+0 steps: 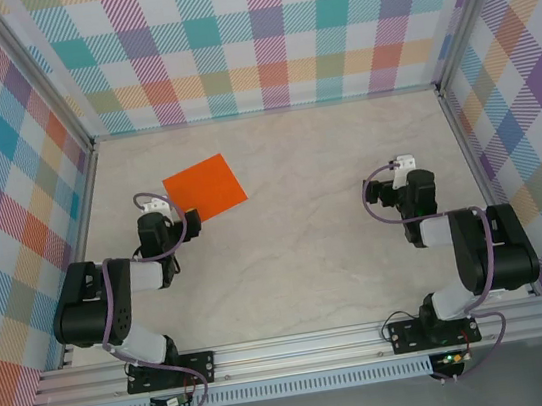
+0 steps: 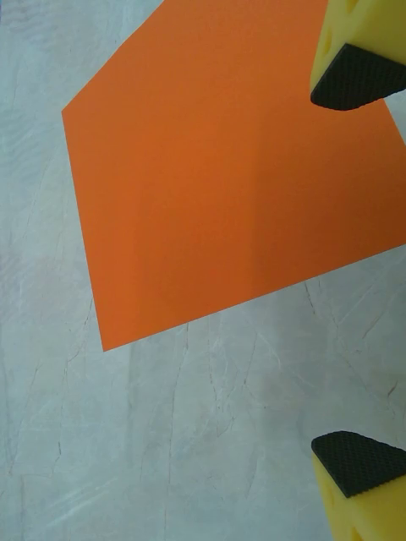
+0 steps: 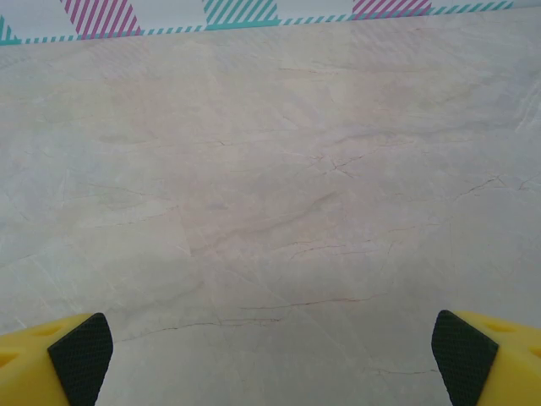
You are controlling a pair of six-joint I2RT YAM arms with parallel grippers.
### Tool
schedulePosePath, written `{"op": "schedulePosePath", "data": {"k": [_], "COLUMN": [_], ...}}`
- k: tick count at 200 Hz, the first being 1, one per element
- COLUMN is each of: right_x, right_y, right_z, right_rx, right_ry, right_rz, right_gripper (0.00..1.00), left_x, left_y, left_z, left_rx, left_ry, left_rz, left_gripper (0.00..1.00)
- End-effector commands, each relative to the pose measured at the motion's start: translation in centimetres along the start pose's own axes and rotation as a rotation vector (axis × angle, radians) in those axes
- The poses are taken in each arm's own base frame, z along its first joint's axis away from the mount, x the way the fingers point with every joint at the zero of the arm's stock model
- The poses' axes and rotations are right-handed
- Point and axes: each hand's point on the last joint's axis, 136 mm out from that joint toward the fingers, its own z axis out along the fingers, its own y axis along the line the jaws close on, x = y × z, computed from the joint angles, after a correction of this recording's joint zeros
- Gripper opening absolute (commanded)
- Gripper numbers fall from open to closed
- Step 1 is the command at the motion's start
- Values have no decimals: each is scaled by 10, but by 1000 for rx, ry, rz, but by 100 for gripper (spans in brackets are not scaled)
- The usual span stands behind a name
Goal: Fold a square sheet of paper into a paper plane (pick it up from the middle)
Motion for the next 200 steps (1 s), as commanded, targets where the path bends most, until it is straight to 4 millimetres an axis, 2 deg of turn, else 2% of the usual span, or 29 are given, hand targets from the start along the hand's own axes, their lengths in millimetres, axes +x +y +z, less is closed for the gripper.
{"op": "schedulePosePath", "data": {"k": [1, 172, 200], "right_x": [-9, -9, -30], "right_y": [2, 1, -5], "right_z": [2, 1, -15], "right_rx": [-17, -13, 39], "right_ry": [-20, -25, -42], "right_rz": [-3, -4, 16], "right_gripper": [100, 100, 100], "left_x": [-12, -13, -37], "left_y": [-5, -4, 10], "left_z": [3, 1, -10], "left_rx": [19, 11, -78], "left_ry": [-31, -37, -33], "left_rz": [15, 12, -23], "left_gripper": [100, 100, 100]}}
